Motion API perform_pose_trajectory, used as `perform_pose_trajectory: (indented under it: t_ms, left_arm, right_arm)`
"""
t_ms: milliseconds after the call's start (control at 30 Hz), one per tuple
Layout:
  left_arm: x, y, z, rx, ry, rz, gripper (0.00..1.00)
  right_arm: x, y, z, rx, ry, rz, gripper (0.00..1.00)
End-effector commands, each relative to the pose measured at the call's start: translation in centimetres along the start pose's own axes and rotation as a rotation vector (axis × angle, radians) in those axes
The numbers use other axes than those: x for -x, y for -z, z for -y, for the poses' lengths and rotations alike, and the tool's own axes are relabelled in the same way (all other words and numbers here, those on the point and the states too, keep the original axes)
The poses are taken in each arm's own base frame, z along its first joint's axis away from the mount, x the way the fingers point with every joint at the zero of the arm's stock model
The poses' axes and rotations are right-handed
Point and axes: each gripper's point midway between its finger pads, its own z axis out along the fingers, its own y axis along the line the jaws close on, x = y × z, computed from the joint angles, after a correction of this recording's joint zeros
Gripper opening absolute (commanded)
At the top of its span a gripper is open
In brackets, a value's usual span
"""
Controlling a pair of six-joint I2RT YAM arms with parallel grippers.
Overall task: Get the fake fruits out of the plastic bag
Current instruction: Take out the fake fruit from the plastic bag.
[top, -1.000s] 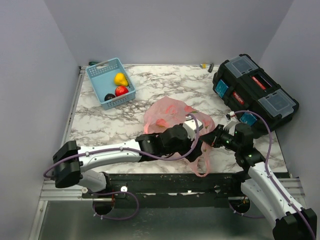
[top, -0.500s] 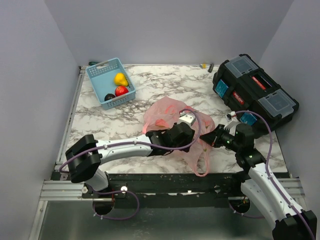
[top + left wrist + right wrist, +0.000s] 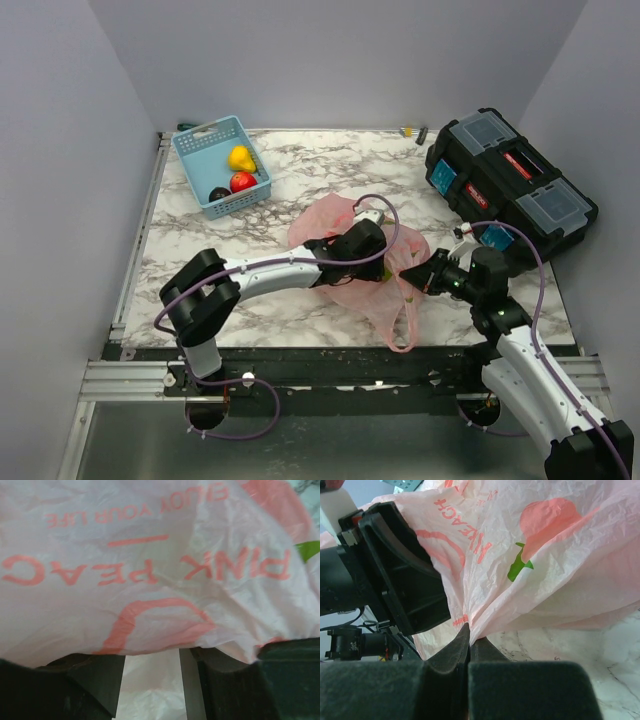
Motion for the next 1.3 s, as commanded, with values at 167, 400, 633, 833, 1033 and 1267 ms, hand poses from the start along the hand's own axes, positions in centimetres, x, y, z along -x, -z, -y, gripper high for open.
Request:
perform_pose_trajectory:
  t_ms: [167, 400, 633, 833, 1033, 1267]
  left_arm:
    - [2.1, -1.8, 2.9, -0.057, 0.035, -0.017, 0.48]
    - [2.6, -2.7, 4.3, -0.095, 0.024, -0.033, 0.62]
    - [1.0, -4.1, 4.6, -0.109, 0.019, -0.075, 0.77]
    - [-0.1, -6.0, 4.7, -0.094, 0.008, -0.106, 0.82]
    - [-1.1, -7.2, 4.8, -0.1, -0.004, -0.157, 0.8]
    - [0.1, -6.2, 2.6, -0.067, -0.043, -0.12, 0.54]
  right_arm:
    - [-0.4, 0.0, -0.1, 0.013, -0.002, -0.006, 0.01]
    - [0.3, 0.6, -0.2, -0.029, -0.014, 0.0, 0.01]
    - [1.2, 1.4, 0.0, -0.123, -0.081, 0.0, 0.01]
    - [0.5, 0.8, 1.0, -0.14, -0.1, -0.013, 0.01]
    - [0.0, 0.4, 1.9, -0.162, -0.104, -0.022, 0.01]
    - [-0.7, -0.1, 2.8, -0.174, -0.104, -0.033, 0.01]
